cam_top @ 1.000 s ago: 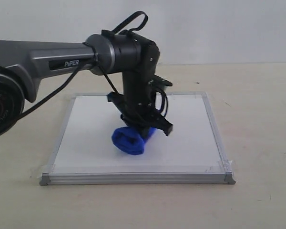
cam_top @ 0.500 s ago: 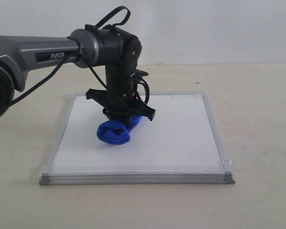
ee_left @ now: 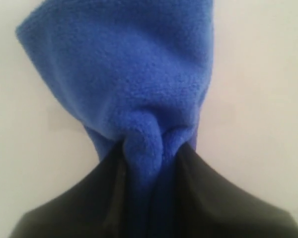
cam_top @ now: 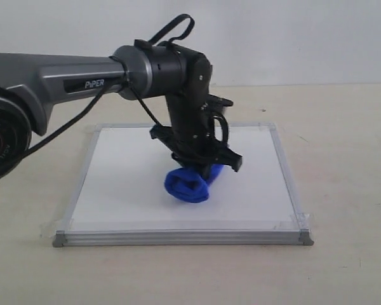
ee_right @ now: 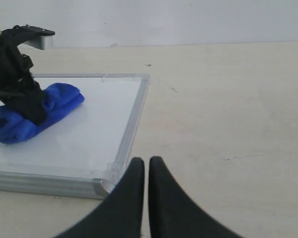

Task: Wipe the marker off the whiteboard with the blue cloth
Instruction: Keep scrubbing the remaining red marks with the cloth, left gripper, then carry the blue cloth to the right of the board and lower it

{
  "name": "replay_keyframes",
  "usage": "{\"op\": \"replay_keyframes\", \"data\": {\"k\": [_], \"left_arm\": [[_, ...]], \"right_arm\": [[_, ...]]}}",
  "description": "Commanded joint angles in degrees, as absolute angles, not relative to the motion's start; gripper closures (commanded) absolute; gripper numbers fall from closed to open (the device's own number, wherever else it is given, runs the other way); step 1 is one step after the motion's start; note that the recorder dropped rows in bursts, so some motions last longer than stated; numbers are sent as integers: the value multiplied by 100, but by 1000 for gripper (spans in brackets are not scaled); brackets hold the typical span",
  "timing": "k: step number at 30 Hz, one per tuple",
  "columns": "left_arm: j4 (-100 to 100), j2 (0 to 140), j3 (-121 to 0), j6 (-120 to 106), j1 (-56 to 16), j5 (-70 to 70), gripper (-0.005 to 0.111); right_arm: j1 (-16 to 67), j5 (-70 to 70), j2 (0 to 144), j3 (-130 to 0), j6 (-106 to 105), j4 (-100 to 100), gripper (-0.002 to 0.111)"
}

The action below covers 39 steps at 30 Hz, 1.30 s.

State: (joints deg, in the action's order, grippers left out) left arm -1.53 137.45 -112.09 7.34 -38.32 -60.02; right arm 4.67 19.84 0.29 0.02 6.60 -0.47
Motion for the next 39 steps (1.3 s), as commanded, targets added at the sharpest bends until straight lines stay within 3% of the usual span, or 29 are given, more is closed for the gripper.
{"op": "replay_keyframes", "data": {"k": [1, 15, 27, 39], "left_arm": [[-916, 13663, -11136, 681, -4070, -5472, 102], [-4430, 13694, -11136, 115, -4088, -2940, 102], [-4903, 14229, -11136, 692, -4686, -1226, 102], [-4880, 14261, -11136, 692, -4750, -997, 102]], "right_arm": [[452, 1968, 0, 0, 646, -61, 108], [452, 1968, 0, 0, 646, -61, 108], [452, 1968, 0, 0, 646, -61, 108], [452, 1968, 0, 0, 646, -61, 108]]}}
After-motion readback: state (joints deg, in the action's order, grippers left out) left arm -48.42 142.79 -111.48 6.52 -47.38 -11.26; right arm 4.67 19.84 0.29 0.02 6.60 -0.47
